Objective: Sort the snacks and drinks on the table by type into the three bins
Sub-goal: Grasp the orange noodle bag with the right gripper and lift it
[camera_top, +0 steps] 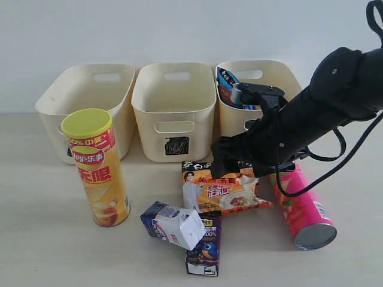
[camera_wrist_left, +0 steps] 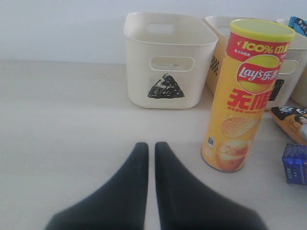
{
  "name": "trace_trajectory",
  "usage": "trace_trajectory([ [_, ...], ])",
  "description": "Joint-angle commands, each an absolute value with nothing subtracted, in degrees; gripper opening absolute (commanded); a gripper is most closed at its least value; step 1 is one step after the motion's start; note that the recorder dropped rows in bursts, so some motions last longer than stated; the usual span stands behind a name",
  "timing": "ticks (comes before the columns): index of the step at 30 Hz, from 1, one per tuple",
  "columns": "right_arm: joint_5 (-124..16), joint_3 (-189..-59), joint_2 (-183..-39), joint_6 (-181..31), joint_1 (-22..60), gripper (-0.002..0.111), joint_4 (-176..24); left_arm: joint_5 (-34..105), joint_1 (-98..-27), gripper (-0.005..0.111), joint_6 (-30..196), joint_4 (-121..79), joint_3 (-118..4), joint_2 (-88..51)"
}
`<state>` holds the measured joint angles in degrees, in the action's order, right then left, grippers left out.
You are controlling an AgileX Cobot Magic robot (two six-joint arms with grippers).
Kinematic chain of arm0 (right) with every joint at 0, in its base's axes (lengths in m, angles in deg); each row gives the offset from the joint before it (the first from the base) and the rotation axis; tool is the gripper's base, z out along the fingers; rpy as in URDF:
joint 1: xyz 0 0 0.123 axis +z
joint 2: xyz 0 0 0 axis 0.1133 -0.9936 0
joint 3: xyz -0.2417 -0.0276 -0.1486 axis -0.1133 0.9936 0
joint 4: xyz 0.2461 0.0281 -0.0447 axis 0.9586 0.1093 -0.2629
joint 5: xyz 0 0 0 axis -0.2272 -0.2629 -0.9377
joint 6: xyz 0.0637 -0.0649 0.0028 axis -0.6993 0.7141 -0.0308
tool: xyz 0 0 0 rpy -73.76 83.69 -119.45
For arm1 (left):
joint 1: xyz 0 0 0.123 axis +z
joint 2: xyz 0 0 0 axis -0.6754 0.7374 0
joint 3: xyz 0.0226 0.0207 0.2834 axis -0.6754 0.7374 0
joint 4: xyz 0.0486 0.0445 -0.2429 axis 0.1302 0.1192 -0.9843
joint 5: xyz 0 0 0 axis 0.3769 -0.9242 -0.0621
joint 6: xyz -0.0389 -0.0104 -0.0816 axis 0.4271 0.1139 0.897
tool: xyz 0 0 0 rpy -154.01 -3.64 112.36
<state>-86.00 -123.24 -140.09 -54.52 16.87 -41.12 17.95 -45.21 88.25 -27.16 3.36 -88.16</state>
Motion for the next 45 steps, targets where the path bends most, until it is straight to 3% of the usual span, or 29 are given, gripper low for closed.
trace_trajectory([
  [1,-90.6,-124.7,-139.8,-46.7,17.0,0.077,-43.3,18.6,-45.0,0.004,88.9,-27.4,3.6,-88.4],
  [8,-102.7,-128.3,-139.4,-29.2,21.4,0.058,-58.0,18.6,-45.0,0.004,88.9,-27.4,3.6,-88.4],
  [10,-102.8,-128.2,-139.3,-31.0,22.2,0.063,-62.7,18.6,-45.0,0.004,88.9,-27.4,3.6,-88.4],
  [15,-97.0,-128.2,-140.4,-51.8,22.0,0.096,-64.7,18.6,-45.0,0.004,88.9,-27.4,3.6,-88.4],
  [18,-92.1,-128.2,-141.9,-62.9,22.0,0.092,-63.7,18.6,-45.0,0.004,88.9,-27.4,3.6,-88.4],
  [21,-91.3,-128.2,-144.0,-60.6,22.0,0.086,-59.4,18.6,-45.0,0.004,88.9,-27.4,3.6,-88.4],
  [45,-84.3,-128.2,-151.2,-58.8,19.2,0.086,-57.3,18.6,-45.0,0.004,88.9,-27.4,3.6,-88.4],
])
